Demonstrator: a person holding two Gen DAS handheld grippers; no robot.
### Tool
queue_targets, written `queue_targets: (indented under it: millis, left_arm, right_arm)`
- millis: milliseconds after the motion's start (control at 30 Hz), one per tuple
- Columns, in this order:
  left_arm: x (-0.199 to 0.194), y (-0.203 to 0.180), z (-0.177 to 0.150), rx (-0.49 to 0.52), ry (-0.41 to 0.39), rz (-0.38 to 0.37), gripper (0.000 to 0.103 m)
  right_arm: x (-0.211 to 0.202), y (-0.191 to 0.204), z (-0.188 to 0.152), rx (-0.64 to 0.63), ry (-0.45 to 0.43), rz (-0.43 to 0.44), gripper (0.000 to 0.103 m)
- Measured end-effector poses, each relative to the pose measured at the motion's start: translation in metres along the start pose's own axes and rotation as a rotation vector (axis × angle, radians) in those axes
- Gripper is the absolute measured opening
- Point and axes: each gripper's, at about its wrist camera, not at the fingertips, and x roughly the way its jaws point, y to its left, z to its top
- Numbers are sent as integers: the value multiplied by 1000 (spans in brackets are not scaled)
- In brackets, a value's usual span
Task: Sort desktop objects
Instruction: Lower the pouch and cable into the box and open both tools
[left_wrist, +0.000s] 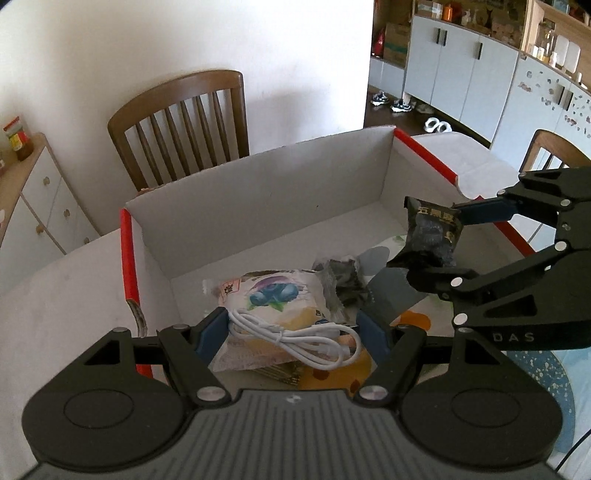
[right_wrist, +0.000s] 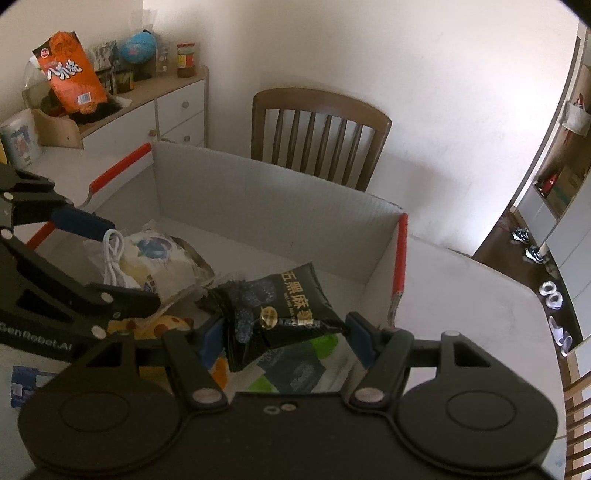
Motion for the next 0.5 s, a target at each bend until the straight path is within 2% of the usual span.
queue_targets:
  millis: [500]
  left_arm:
    - [12,0,1,10,11,-2,76]
  right_arm:
    - [14,-1,-5,-3,38,8,70]
